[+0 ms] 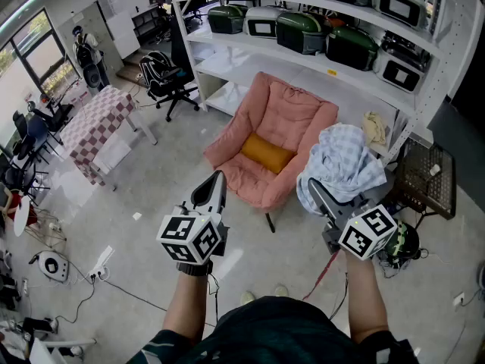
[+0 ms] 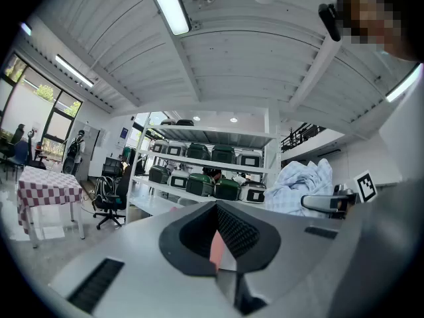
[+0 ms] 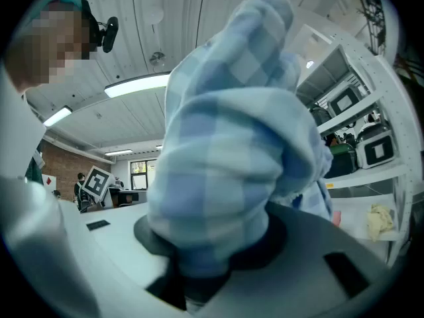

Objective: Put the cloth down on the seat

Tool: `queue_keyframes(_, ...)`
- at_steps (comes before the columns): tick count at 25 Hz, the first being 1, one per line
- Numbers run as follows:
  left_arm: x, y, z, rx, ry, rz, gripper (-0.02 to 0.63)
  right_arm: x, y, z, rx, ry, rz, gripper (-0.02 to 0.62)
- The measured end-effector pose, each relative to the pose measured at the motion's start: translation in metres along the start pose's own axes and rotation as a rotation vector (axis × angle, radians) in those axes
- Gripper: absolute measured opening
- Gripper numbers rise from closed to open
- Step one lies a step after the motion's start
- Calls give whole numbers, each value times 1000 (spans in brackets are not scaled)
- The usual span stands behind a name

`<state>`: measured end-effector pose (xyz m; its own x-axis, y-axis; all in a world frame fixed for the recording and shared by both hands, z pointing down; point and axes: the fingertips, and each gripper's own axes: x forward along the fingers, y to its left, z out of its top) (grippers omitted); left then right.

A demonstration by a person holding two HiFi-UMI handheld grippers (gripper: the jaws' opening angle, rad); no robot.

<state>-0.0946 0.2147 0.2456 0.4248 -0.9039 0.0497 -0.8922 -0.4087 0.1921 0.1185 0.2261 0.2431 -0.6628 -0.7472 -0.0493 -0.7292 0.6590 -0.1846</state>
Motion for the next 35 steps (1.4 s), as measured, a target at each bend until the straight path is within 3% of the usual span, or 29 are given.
queue_keyframes(10, 5, -6, -4, 3, 6, -1, 3, -1, -5, -3, -12, 4, 9, 161)
queue_keyframes(15, 9, -12, -3, 11, 2, -7, 3, -4, -13, 1, 48, -8, 11, 166)
queue_keyframes(35, 25, -40, -20, 25, 18, 67, 3, -19, -53, -8, 92, 12, 74, 166)
